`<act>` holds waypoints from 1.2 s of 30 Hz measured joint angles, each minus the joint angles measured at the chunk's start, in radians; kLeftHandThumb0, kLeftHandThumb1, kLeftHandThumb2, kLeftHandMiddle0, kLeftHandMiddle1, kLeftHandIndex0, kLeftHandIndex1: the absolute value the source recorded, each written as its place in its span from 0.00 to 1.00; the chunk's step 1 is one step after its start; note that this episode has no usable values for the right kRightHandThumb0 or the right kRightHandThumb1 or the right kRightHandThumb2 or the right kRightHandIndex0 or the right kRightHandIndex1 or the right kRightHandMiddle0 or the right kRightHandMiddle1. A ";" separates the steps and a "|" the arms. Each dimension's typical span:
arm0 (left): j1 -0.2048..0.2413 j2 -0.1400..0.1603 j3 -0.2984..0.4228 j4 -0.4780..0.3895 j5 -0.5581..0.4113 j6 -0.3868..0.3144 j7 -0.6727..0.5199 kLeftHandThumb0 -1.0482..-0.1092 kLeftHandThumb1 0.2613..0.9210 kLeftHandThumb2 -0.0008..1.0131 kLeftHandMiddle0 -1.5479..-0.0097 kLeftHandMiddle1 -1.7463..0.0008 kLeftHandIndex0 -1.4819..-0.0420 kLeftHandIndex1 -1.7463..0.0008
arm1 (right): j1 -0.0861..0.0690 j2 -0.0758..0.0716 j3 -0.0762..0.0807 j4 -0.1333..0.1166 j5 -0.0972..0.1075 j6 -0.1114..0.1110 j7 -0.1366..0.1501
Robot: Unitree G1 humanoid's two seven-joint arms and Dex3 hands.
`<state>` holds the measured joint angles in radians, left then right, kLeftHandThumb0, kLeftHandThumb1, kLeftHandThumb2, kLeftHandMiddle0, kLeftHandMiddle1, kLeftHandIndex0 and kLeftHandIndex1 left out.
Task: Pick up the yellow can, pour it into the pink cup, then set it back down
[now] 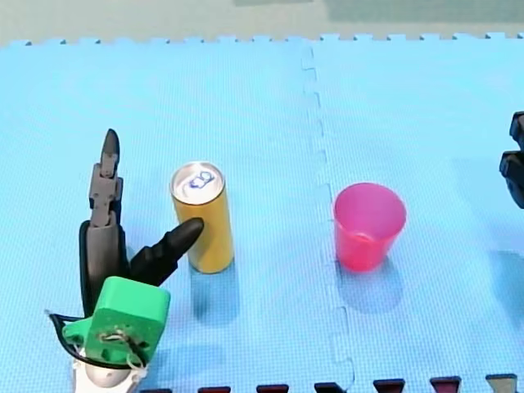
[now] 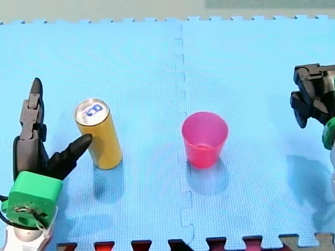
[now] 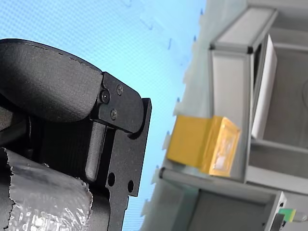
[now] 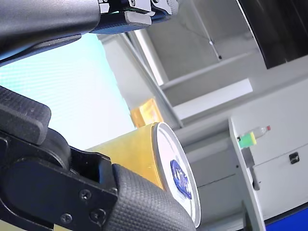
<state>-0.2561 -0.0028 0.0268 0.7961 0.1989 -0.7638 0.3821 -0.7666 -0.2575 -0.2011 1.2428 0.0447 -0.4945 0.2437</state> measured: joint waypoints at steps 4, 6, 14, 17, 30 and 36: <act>0.002 -0.002 -0.008 0.009 0.021 0.000 0.010 0.00 0.92 0.01 0.98 1.00 0.97 1.00 | -0.001 0.000 0.000 -0.001 0.000 0.001 0.000; 0.003 -0.001 -0.013 0.014 0.034 0.000 0.021 0.00 0.92 0.01 0.97 1.00 0.97 1.00 | -0.001 -0.001 0.000 -0.002 0.000 0.002 0.001; 0.010 0.002 -0.028 0.008 0.056 0.000 0.035 0.00 0.93 0.01 0.96 0.99 0.98 1.00 | -0.001 -0.001 0.002 -0.006 0.000 0.002 0.002; 0.022 0.000 -0.036 -0.012 0.055 0.014 0.023 0.00 0.93 0.01 0.95 0.99 0.98 1.00 | 0.000 -0.001 0.004 -0.008 -0.001 0.002 0.001; 0.067 -0.018 -0.046 -0.114 -0.006 0.070 -0.080 0.00 0.93 0.00 0.96 0.99 0.98 1.00 | 0.002 -0.001 0.005 -0.010 0.000 0.002 0.001; 0.071 -0.019 -0.043 -0.131 -0.010 0.087 -0.091 0.00 0.93 0.00 0.96 0.99 0.98 1.00 | 0.004 -0.001 0.003 -0.006 0.002 0.000 0.006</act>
<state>-0.1852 -0.0215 -0.0164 0.6654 0.1893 -0.6769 0.2910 -0.7622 -0.2585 -0.1984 1.2371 0.0465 -0.4944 0.2495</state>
